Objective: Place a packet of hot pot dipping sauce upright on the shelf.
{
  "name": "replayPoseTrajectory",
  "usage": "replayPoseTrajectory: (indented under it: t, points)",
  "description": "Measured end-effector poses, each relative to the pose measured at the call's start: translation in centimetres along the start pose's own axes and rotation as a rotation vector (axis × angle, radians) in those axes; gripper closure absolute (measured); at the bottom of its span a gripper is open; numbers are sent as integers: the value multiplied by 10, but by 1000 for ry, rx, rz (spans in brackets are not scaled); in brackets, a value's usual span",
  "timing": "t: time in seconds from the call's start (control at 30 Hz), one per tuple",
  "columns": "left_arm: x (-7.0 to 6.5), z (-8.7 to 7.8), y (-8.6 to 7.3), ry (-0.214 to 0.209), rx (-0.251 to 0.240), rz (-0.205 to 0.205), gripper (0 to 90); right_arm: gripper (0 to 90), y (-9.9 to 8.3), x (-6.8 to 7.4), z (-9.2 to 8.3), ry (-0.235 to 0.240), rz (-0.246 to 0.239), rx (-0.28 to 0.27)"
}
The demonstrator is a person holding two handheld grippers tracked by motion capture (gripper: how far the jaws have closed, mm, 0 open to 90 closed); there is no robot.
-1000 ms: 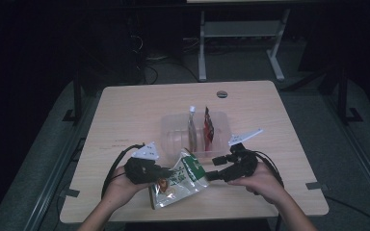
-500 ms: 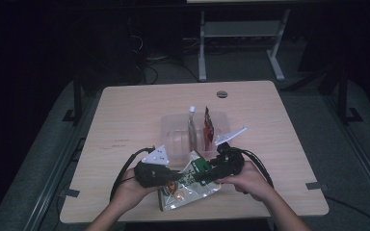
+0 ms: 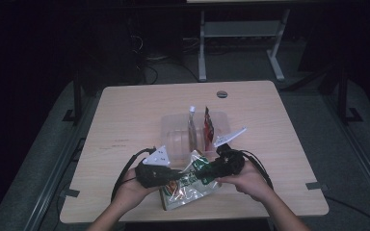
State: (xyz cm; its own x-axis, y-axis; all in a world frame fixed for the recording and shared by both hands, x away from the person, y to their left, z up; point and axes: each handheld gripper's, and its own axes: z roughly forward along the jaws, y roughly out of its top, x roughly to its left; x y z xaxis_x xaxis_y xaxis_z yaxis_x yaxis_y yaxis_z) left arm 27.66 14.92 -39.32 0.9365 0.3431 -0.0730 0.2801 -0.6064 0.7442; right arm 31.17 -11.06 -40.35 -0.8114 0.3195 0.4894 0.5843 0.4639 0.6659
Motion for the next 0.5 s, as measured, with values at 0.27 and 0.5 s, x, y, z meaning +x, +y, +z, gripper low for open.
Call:
replayPoseTrajectory:
  t: [0.27,0.5]
  points:
    - [2,0,-1,3,13,17,834,895,3,7,-2,-17,-50,10]
    - [4,-8,-1,9,-18,14,575,896,9,11,-5,-39,-72,27]
